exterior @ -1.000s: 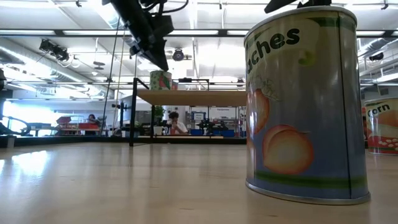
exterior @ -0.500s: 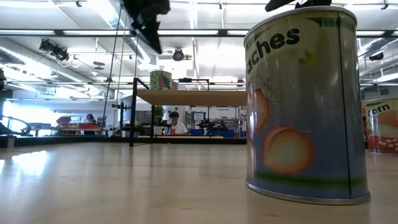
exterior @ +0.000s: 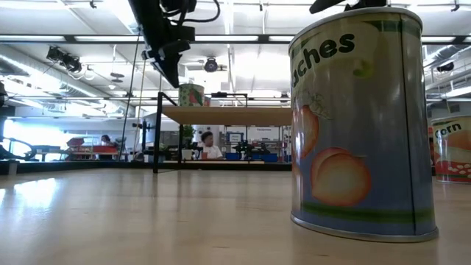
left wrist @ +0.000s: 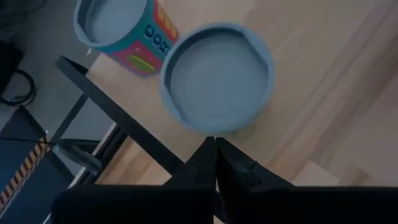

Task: Pick and place cans onto a shelf
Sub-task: Put the can of peas on the shelf aligned with the can of corn, then put the can of carrots on the shelf

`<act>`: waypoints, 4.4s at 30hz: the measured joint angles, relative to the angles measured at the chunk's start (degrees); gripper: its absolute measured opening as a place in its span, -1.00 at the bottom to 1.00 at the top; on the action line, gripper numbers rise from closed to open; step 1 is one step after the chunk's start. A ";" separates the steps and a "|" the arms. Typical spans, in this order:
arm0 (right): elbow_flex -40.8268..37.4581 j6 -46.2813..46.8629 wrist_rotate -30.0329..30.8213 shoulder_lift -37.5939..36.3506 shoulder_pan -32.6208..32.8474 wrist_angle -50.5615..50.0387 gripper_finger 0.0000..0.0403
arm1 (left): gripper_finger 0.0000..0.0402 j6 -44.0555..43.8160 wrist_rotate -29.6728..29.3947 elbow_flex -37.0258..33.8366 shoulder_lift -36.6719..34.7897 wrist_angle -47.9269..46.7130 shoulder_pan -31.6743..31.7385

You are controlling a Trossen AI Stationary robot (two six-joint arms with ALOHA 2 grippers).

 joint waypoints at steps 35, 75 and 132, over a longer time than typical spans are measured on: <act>0.00 -3.37 0.17 -0.02 0.63 1.14 0.51 | -0.94 7.98 -0.78 2.58 7.13 11.81 -4.46; 0.02 -7.43 0.02 -0.02 -1.55 2.47 0.51 | -0.94 11.98 7.11 3.70 2.59 7.41 7.73; 2.81 -13.16 6.14 10.13 19.55 9.04 0.47 | -0.94 -5.41 11.73 22.03 -1.46 -2.92 -19.28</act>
